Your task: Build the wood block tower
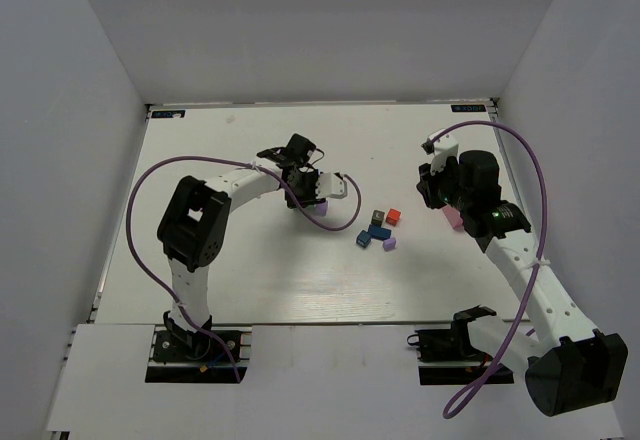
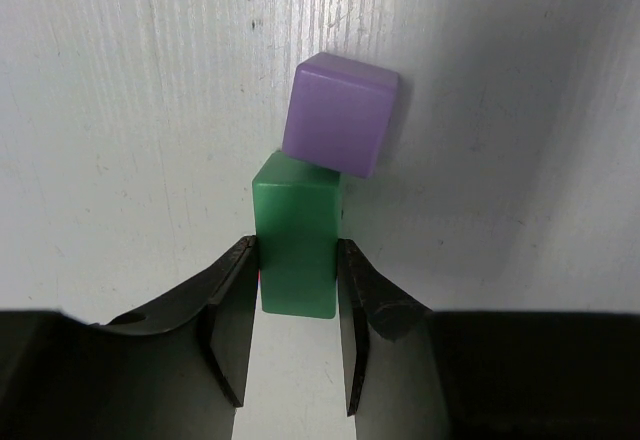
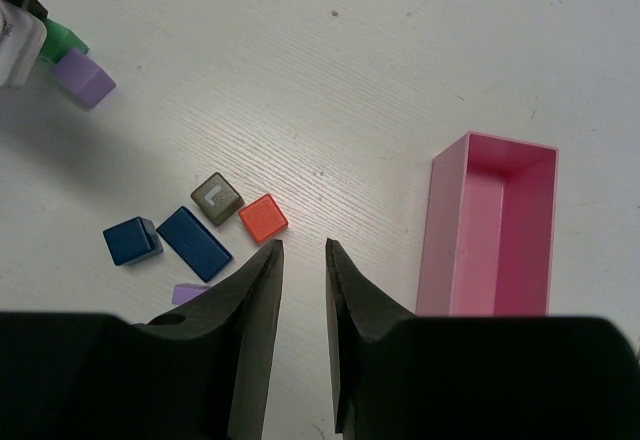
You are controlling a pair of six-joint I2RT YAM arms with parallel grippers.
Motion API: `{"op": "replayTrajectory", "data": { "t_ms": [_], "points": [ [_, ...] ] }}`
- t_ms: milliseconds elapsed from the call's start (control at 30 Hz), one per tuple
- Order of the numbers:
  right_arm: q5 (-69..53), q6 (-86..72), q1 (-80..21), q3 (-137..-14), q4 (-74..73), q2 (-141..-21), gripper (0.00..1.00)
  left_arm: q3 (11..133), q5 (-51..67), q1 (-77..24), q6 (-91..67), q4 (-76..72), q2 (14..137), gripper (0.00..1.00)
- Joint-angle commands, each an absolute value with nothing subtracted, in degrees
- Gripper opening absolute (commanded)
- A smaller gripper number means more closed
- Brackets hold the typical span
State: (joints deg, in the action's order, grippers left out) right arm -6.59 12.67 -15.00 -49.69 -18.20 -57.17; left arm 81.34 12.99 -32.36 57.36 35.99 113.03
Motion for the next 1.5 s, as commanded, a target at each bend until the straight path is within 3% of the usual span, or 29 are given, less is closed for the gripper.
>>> {"op": "replayTrajectory", "data": {
  "t_ms": [0, 1467],
  "points": [
    [-7.0, 13.2, -14.9, -49.1, -16.4, -57.2, 0.3, 80.9, 14.2, -32.0, 58.9, 38.9, 110.8, 0.0],
    [-6.9, 13.5, -14.9, -49.3, -16.4, -57.3, 0.3, 82.4, 16.9, -33.0, 62.5, 39.6, 111.3, 0.0]
  ]
}}
